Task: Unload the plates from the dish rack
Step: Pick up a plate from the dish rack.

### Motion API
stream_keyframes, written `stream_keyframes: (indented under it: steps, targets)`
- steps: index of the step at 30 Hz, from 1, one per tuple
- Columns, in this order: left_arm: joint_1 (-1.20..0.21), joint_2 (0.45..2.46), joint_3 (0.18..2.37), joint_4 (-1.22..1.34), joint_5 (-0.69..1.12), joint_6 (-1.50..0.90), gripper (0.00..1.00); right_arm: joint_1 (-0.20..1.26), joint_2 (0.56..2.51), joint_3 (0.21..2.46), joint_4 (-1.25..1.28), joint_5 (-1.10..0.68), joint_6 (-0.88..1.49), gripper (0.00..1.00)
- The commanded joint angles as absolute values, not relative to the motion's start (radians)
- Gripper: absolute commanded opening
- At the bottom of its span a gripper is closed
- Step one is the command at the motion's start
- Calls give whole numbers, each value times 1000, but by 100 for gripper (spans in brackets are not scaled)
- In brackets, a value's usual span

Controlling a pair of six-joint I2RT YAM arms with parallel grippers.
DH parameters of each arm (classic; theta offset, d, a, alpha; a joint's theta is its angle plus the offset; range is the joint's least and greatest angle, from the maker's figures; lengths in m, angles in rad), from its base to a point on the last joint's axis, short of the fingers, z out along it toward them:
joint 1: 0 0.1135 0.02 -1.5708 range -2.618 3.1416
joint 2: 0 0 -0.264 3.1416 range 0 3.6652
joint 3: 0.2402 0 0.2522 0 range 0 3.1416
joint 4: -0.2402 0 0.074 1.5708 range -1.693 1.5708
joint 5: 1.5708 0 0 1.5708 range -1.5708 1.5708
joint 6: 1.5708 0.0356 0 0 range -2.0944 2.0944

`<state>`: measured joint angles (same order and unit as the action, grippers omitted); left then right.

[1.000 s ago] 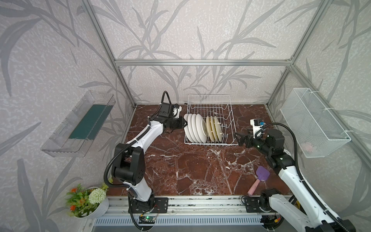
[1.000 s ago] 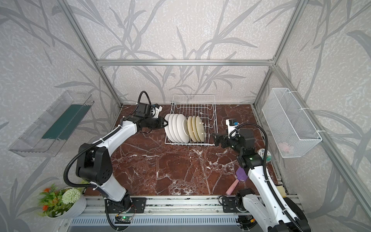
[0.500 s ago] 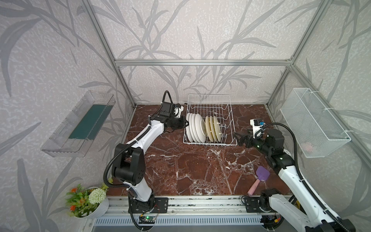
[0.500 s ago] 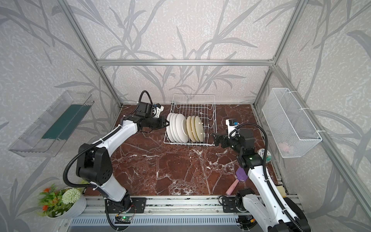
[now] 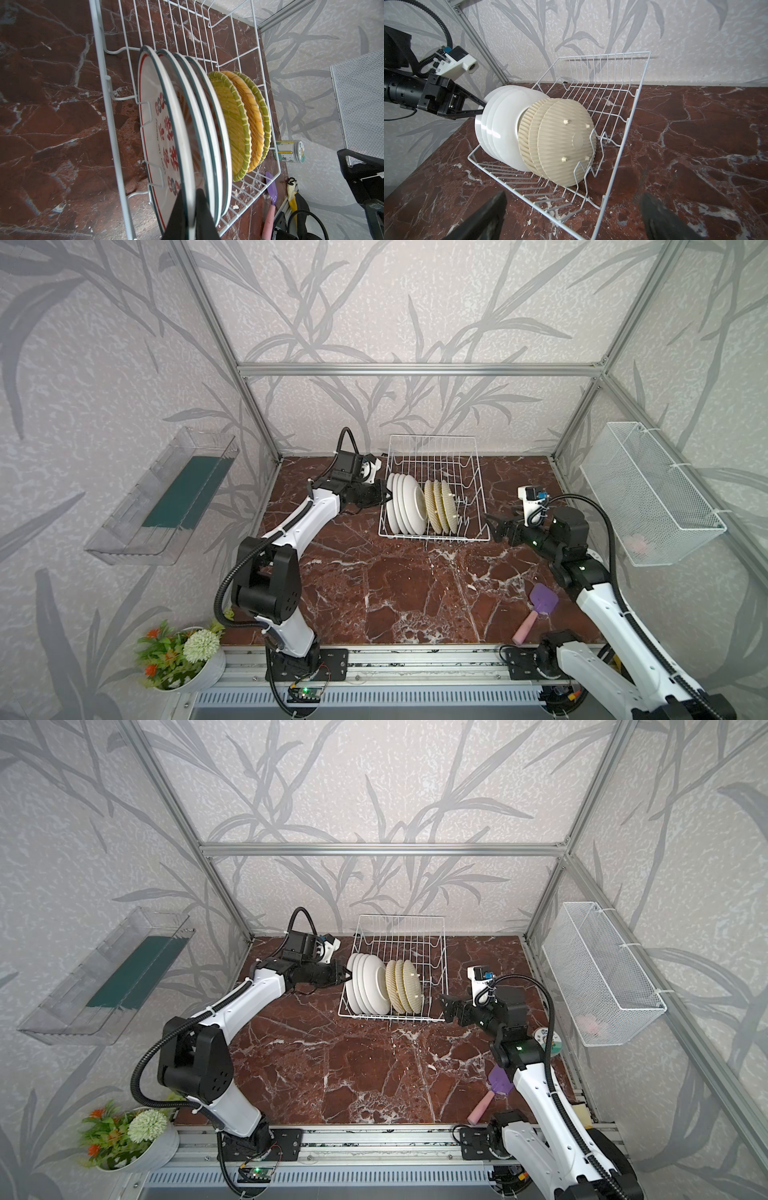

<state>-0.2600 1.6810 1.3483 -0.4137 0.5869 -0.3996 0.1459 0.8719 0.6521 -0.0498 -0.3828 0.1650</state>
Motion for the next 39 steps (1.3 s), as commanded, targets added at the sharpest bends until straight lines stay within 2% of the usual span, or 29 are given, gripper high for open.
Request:
stream_keyframes:
  steps: [1,25,39]
  targets:
    - [-248,1632,1322,-396,537,-421,0,152,852,642,-38,-382,168,99]
    - [-239,1546,1174,-204,564,-548,0,153,839,638,-39,-390,199,99]
    - [-223,1497,1187,-270,563,-524,0,164,845,642,-37,-385,202,99]
